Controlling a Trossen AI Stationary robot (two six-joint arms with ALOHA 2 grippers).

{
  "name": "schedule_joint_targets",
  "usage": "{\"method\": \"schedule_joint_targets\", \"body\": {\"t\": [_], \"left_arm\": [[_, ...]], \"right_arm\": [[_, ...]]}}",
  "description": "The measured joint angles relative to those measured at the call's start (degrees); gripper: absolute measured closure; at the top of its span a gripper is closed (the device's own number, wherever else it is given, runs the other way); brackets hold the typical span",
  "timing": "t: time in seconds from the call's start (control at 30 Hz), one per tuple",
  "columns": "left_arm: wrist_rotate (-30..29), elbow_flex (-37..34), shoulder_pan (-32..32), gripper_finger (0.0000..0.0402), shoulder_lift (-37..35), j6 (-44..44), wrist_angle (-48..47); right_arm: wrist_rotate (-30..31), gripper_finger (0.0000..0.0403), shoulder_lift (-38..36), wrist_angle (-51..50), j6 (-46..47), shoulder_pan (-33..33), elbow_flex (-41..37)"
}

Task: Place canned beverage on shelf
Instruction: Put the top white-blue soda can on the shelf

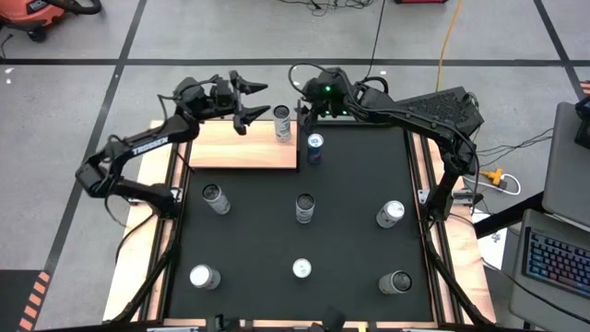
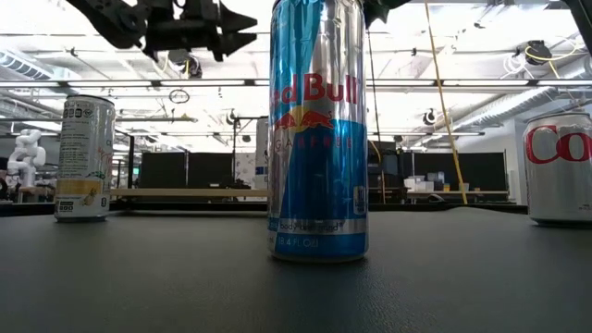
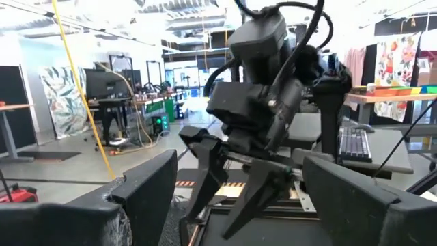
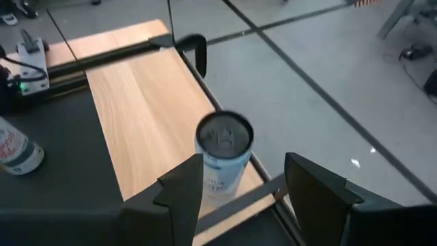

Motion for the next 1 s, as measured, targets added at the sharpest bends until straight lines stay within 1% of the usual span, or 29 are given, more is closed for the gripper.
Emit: {"method": "schedule_joint_targets", "body": {"t": [0.1, 0.23, 0.3, 0.47, 0.7, 0.93, 1.0], "left_arm": [[0.0, 0.0, 0.0, 0.0081, -2.2, 0.0, -2.4], [0.2, 0.0, 0.0, 0.0081, -4.4, 0.0, -4.6], [0.3, 0.0, 0.0, 0.0081, -5.5, 0.1, -5.9], [1.0, 0.0, 0.0, 0.0081, -7.3, 0.5, -7.9], [1.2, 0.0, 0.2, 0.0081, -8.5, 0.6, -11.4], [1.2, 0.0, 0.2, 0.0081, -8.5, 0.6, -12.0], [1.2, 0.0, 0.2, 0.0081, -8.5, 0.6, -12.4]], "right_arm": [[-0.1, 0.0216, 0.0, 0.7, -4.4, 0.0, 0.0], [-0.2, 0.0216, 0.0, 0.7, -13.9, 0.0, 0.0], [-0.5, 0.0216, 0.0, 1.0, -17.0, -0.1, 0.0], [-4.9, 0.0216, 0.0, 2.1, -19.2, -0.2, 0.0], [-4.7, 0.0216, 0.2, 2.4, -23.7, -0.1, 0.0], [-4.0, 0.0216, 2.9, 6.4, -21.7, -1.3, 0.1], [-1.5, 0.0216, 4.1, 7.5, -21.1, -1.7, 0.0]]}}
